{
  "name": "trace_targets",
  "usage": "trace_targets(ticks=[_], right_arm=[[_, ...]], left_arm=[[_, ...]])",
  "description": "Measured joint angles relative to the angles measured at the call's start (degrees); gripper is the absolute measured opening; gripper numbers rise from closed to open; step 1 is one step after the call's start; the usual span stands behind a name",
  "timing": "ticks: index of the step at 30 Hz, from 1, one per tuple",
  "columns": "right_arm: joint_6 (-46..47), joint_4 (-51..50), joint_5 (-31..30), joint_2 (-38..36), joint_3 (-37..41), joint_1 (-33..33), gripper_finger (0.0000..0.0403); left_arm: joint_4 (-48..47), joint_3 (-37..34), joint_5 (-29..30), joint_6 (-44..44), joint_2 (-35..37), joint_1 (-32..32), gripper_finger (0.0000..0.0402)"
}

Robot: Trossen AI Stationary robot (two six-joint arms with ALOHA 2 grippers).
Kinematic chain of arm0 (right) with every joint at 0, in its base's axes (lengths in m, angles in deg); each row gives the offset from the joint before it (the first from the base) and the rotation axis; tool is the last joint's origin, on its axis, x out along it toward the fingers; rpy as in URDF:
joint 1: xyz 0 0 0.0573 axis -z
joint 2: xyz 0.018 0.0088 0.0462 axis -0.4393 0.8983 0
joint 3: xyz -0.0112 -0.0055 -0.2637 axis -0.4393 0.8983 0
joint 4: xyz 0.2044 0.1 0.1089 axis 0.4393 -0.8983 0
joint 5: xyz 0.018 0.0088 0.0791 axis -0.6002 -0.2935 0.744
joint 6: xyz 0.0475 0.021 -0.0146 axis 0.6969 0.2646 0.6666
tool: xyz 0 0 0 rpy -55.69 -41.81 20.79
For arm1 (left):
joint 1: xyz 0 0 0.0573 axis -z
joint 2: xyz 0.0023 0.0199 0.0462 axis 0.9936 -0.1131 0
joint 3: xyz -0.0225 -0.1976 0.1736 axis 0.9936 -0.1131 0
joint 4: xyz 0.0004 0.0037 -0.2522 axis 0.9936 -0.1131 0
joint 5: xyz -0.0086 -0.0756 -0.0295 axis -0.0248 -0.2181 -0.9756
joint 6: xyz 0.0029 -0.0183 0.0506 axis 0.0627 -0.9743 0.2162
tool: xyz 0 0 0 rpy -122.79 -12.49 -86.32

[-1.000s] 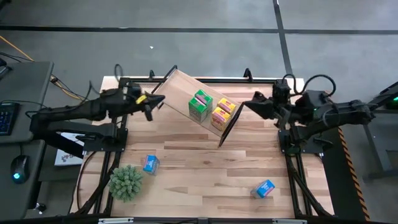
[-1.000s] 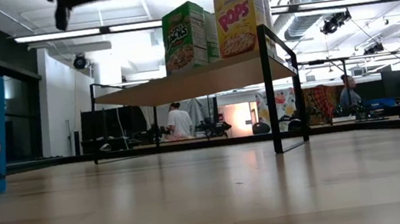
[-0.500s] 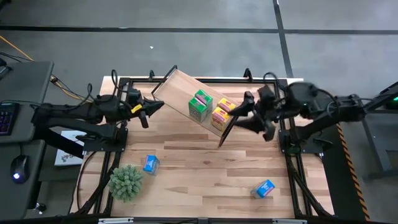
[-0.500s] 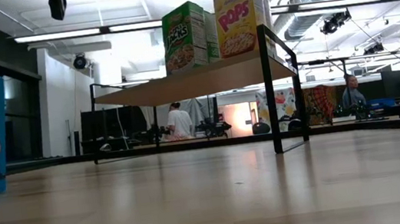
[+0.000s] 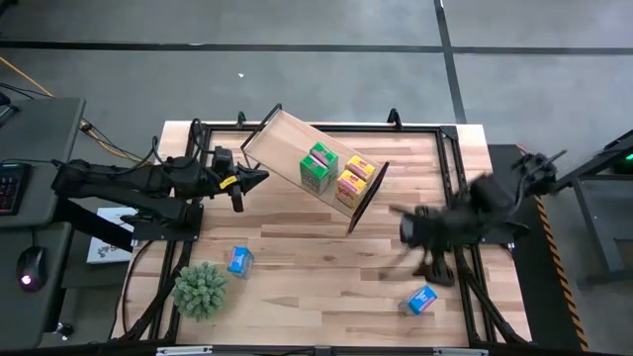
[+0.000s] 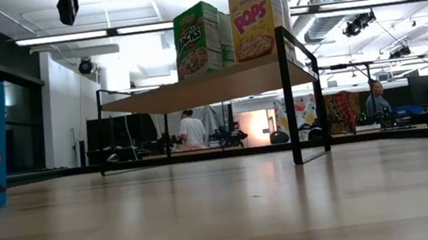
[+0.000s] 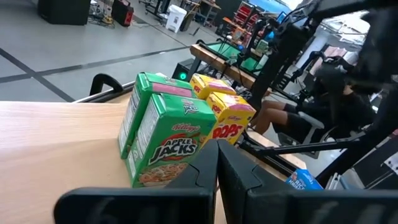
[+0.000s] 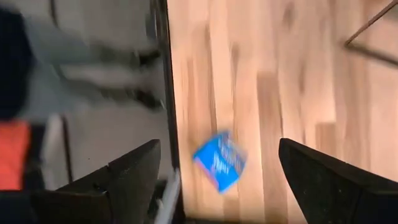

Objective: Stack cereal on shelf
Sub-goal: Put the right blue cereal box on the shelf

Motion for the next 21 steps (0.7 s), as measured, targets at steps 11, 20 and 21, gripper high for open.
trace_targets(ticks=[11, 20, 21], right_arm=[[-2.1, 3.9, 1.4, 6.1, 15.0, -13.9, 0.0319], [-4.8, 14.2, 0.0, 6.1, 26.9, -15.3, 0.0319], [-5.2, 14.5, -0.3, 6.1, 27.8, -15.3, 0.0319]], left_arm=[[-0.4, 0.0, 0.0, 0.1, -0.3, 0.0, 0.0], [-3.0, 0.0, 0.0, -0.3, -0.3, 0.0, 0.0], [-3.2, 0.0, 0.0, -0.4, -0.3, 0.0, 0.0]])
